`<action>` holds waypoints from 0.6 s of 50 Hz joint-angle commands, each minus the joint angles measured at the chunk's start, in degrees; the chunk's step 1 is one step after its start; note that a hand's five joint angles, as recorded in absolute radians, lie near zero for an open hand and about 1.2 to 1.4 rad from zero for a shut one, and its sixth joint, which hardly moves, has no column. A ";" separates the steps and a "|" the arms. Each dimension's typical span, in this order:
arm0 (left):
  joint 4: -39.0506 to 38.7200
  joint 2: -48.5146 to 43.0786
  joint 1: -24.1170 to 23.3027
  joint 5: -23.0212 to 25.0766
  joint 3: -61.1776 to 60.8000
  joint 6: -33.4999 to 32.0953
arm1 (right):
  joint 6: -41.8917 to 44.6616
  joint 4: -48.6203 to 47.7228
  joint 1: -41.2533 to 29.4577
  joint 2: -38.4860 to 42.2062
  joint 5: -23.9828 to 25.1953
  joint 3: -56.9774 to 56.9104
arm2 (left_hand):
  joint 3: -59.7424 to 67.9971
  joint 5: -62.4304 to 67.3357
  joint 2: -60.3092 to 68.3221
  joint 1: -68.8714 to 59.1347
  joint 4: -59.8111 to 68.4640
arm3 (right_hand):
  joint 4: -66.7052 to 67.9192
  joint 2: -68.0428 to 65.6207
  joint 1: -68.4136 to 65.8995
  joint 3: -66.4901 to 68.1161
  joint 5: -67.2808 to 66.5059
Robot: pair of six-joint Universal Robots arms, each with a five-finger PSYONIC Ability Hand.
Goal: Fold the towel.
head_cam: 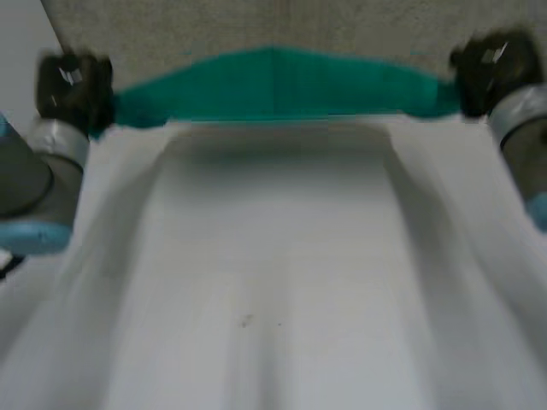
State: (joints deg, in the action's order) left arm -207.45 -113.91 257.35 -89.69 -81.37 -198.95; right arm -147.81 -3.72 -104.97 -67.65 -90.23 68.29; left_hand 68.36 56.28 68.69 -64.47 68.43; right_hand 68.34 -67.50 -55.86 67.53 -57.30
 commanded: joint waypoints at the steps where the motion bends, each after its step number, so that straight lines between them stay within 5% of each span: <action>1: -0.85 -6.84 -0.01 0.13 -8.36 0.58 | -0.20 1.52 0.12 10.07 0.40 4.57 | 11.64 13.72 11.31 -15.53 11.57 | 11.66 -12.50 -24.14 12.47 -12.70; 10: 3.19 -5.80 0.25 -0.04 -15.12 -1.00 | 1.29 11.97 1.00 14.57 0.23 4.57 | 11.64 13.72 11.31 -15.53 11.57 | 11.66 -12.50 -24.14 12.47 -12.70; 18: 19.88 8.61 1.22 0.04 -25.84 -13.55 | 17.70 29.73 3.28 3.94 -0.30 16.59 | 11.64 13.72 11.31 -15.53 11.57 | 11.66 -12.50 -24.14 12.47 -12.70; 22: 25.77 14.93 1.13 0.13 -30.32 -20.49 | 28.51 29.30 5.30 -1.50 -2.75 24.94 | 11.64 13.72 11.31 -15.53 11.57 | 11.66 -12.50 -24.14 12.47 -12.70; 30: 24.74 16.10 0.61 2.68 -29.73 -22.62 | 28.80 24.82 5.13 -2.40 -3.47 23.83 | 11.64 13.72 11.31 -15.53 11.57 | 11.66 -12.50 -24.14 12.47 -12.70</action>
State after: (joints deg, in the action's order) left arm -181.64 -98.29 258.25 -89.03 -112.09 -220.13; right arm -119.79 24.75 -99.76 -69.32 -93.16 92.82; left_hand 68.40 56.28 68.69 -64.47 68.43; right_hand 68.35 -67.50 -55.86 67.53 -57.32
